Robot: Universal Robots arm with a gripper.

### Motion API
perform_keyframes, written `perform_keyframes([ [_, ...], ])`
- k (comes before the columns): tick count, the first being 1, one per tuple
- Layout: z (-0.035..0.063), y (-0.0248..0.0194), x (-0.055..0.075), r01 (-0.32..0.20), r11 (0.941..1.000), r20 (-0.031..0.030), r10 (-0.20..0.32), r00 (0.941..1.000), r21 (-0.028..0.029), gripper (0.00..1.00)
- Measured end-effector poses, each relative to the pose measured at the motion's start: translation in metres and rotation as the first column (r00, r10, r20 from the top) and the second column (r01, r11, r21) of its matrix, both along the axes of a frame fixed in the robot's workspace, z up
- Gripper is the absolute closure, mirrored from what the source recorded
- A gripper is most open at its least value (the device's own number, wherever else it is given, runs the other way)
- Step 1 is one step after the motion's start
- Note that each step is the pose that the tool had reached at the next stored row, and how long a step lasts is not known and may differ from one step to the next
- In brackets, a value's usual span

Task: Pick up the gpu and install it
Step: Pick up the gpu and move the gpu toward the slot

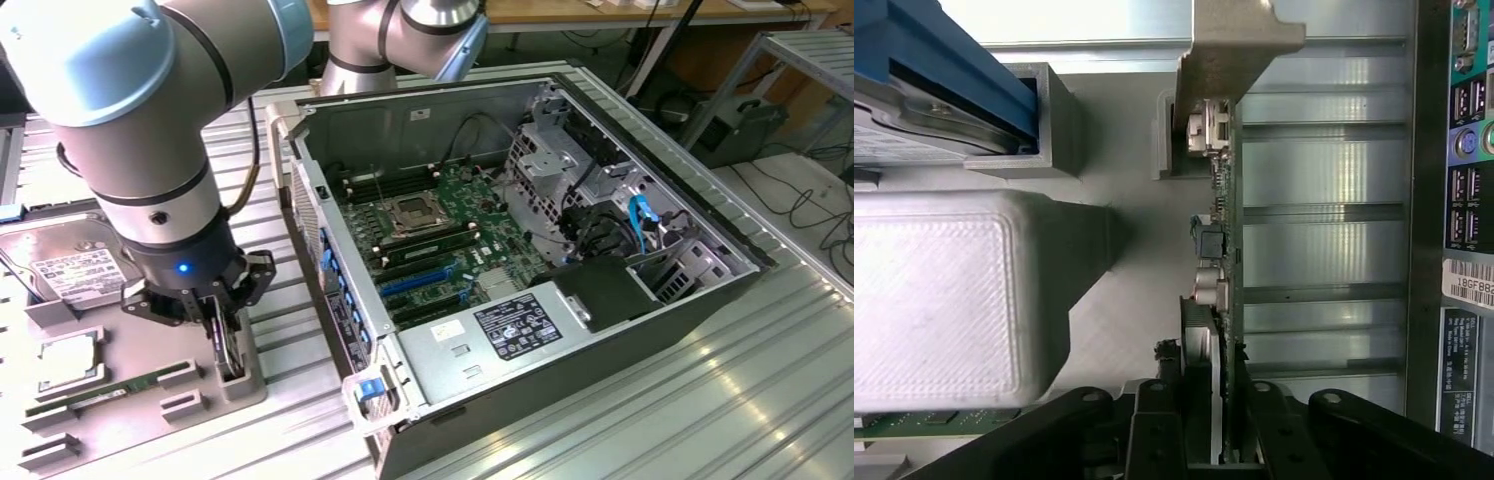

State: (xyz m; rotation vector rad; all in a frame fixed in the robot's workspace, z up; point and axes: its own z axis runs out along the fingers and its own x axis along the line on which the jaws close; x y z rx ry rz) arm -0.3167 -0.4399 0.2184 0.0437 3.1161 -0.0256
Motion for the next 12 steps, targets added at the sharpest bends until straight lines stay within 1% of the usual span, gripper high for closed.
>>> perform_keyframes([
  [12,0.0005,0.0001,0.0003,0.000,1.0000,0.0002,0.000,1.0000,0.0001,0.72],
])
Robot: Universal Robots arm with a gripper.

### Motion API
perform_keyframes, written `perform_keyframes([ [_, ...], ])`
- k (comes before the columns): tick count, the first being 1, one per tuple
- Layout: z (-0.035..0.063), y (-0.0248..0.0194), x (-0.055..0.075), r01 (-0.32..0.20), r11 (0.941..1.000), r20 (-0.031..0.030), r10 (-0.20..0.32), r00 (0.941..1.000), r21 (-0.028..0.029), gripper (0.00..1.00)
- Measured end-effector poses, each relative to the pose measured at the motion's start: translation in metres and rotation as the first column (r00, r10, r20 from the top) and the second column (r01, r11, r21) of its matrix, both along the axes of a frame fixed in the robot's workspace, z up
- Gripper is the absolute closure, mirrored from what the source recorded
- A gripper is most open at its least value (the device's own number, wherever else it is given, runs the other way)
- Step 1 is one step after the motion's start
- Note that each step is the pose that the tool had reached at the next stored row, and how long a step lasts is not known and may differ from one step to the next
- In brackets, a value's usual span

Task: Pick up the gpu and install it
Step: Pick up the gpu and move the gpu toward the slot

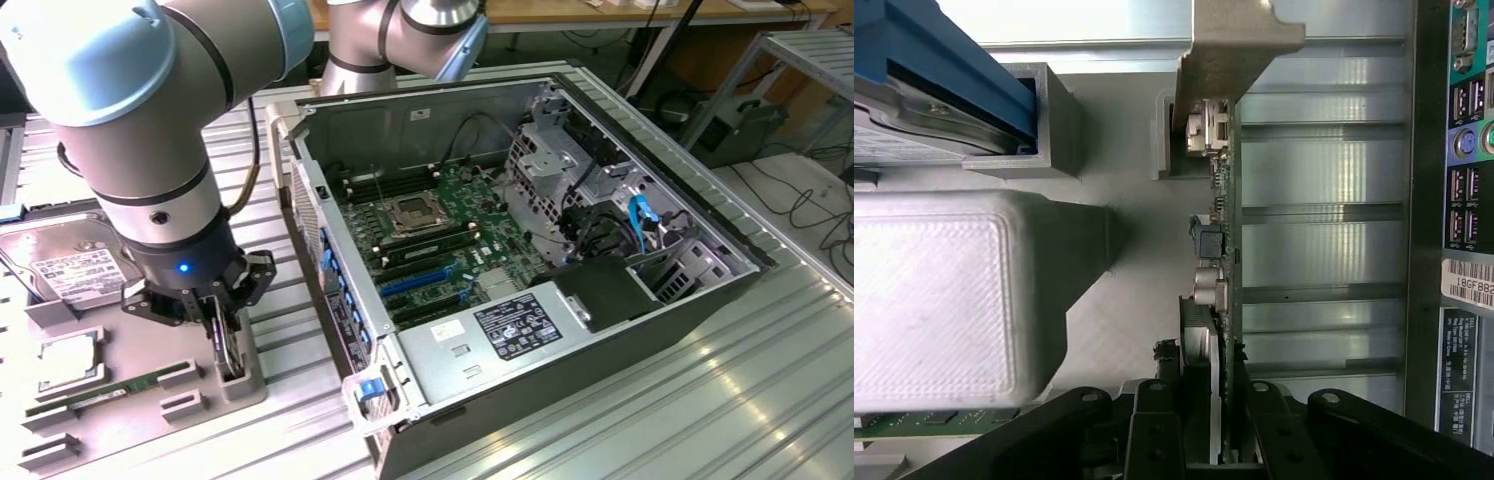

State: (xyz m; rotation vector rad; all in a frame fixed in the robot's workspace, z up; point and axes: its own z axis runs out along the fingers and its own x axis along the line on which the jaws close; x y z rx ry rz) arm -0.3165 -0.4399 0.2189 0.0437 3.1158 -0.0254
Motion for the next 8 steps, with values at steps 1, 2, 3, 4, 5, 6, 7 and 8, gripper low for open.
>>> perform_keyframes([
  [1,0.0007,0.0000,0.000,0.000,1.0000,-0.0001,0.000,1.0000,0.0000,0.72],
  [2,0.0017,0.0000,0.000,0.000,1.0000,-0.0001,0.000,1.0000,0.0000,0.72],
  [3,0.0031,0.0000,0.000,0.000,1.0000,-0.0001,0.000,1.0000,-0.0001,0.72],
  [4,0.0045,0.0000,0.000,0.000,1.0000,-0.0001,0.000,1.0000,0.0000,0.72],
  [5,0.0062,-0.0001,0.000,0.000,1.0000,-0.0002,0.000,1.0000,-0.0001,0.72],
  [6,0.0078,0.0000,0.000,0.000,1.0000,-0.0002,0.000,1.0000,0.0000,0.72],
  [7,0.0096,0.0000,0.000,0.000,1.0000,-0.0001,0.000,1.0000,0.0000,0.72],
  [8,0.0116,0.0000,0.000,0.000,1.0000,-0.0001,0.000,1.0000,-0.0001,0.72],
])
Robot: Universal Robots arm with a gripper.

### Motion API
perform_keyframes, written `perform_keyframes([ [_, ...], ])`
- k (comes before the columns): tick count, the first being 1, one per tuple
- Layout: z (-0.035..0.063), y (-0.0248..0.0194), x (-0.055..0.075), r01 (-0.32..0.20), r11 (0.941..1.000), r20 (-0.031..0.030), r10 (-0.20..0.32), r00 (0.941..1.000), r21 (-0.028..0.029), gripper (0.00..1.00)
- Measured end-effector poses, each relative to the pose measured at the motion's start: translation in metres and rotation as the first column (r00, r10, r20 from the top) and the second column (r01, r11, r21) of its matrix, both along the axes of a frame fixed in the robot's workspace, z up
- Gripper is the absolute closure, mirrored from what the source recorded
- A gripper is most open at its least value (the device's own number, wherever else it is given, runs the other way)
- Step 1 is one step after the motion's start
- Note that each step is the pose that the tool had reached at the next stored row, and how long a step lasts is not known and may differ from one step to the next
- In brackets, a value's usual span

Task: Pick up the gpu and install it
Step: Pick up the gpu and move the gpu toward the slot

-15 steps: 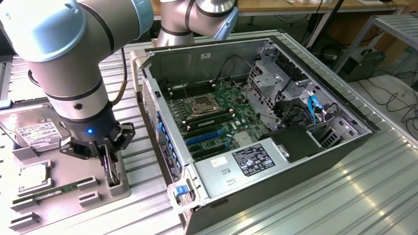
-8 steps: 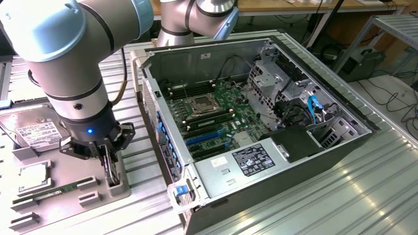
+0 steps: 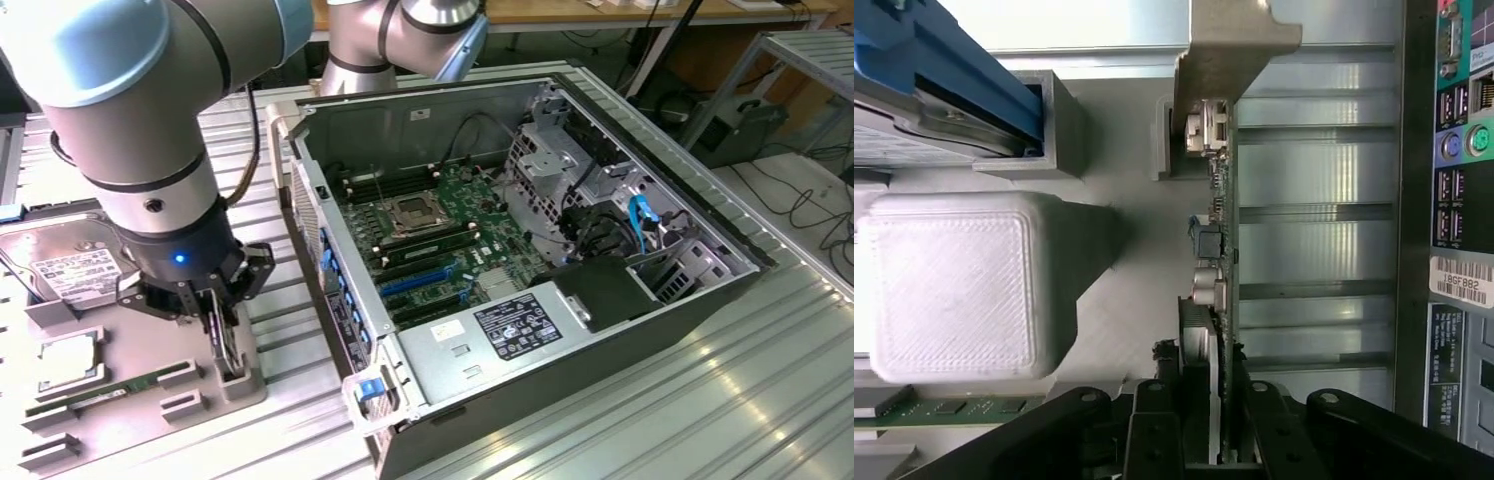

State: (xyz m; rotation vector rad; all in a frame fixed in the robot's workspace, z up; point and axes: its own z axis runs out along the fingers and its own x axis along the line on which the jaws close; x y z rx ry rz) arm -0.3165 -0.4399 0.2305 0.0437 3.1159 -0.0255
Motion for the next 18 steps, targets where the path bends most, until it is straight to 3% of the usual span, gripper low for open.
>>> perform_keyframes([
  [2,0.0039,0.0000,0.000,0.000,1.0000,0.0000,0.000,1.0000,0.0000,0.72],
  [6,0.0594,0.0000,0.000,0.000,1.0000,0.0000,0.000,1.0000,0.0000,0.72],
  [9,0.1098,0.0000,0.000,0.000,1.0000,0.0001,0.000,1.0000,0.0001,0.72],
  [11,0.1276,0.0000,0.000,0.000,1.0000,0.0000,0.000,1.0000,0.0000,0.72],
  [12,0.1315,0.0000,0.000,0.000,1.0000,0.0000,0.000,1.0000,0.0000,0.72],
  [16,0.1864,0.0000,0.000,0.000,1.0000,-0.0001,0.000,1.0000,0.0000,0.72],
  [18,0.1901,0.0000,0.000,0.000,1.0000,0.0000,0.000,1.0000,0.0000,0.72],
])
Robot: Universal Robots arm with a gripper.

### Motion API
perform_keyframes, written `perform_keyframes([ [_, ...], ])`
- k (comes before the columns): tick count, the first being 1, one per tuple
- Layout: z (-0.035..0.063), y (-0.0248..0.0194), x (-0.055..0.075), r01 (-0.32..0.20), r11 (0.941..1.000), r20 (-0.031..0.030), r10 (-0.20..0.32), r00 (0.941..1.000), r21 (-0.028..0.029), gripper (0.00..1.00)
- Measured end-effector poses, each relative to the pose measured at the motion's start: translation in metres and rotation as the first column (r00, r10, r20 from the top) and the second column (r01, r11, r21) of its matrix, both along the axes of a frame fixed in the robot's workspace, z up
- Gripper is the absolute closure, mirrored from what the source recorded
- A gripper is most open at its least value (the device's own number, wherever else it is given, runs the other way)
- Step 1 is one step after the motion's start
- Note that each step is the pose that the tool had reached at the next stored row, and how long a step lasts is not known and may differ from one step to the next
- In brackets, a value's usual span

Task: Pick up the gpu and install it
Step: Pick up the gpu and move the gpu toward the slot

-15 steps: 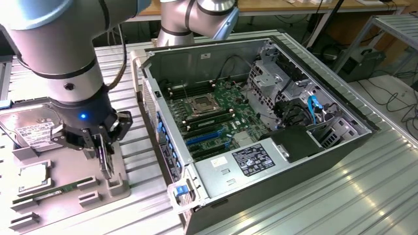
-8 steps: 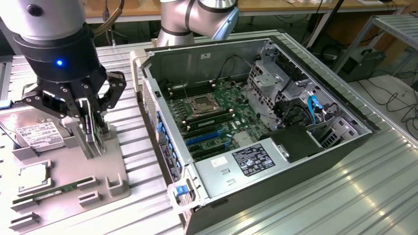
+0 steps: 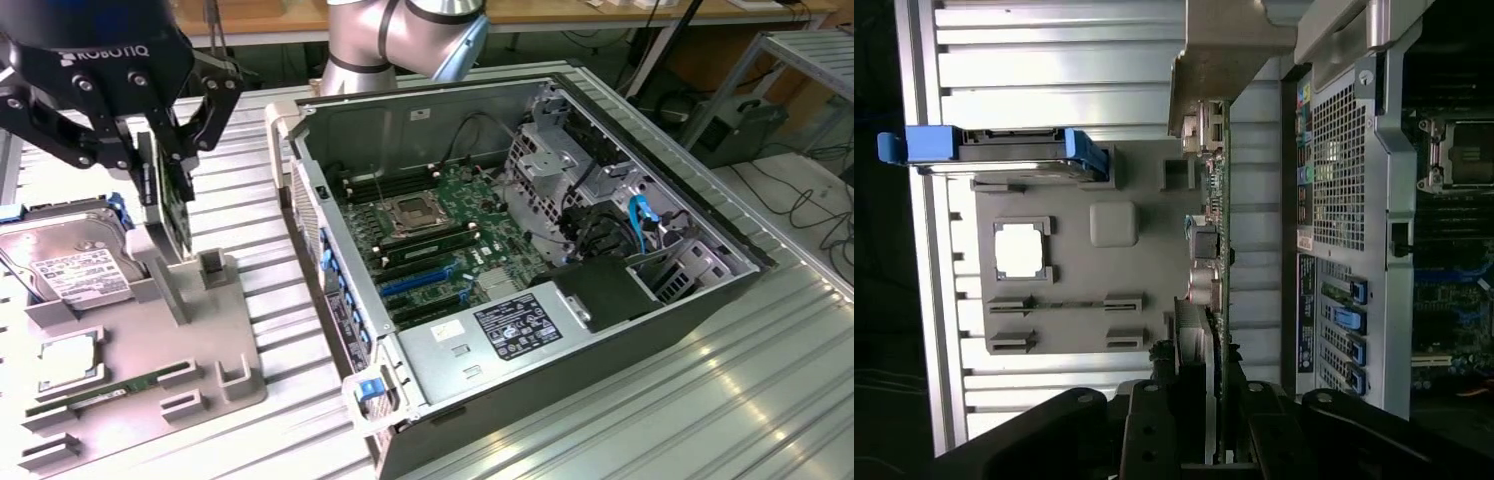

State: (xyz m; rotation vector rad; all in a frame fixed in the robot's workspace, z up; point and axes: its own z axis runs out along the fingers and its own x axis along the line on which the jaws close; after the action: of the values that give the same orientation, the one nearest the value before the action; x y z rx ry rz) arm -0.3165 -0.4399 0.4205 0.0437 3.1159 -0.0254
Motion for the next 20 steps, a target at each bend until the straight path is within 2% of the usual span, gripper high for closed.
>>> perform_keyframes([
  [6,0.0097,0.0000,0.000,0.000,1.0000,0.0000,0.000,1.0000,0.0000,0.72],
  [13,0.0146,0.0012,0.000,-0.017,0.9999,-0.0001,0.017,0.9999,-0.0019,0.72],
  [20,0.0297,0.0014,0.000,-0.019,0.9998,0.0000,0.019,0.9998,-0.0021,0.72],
])
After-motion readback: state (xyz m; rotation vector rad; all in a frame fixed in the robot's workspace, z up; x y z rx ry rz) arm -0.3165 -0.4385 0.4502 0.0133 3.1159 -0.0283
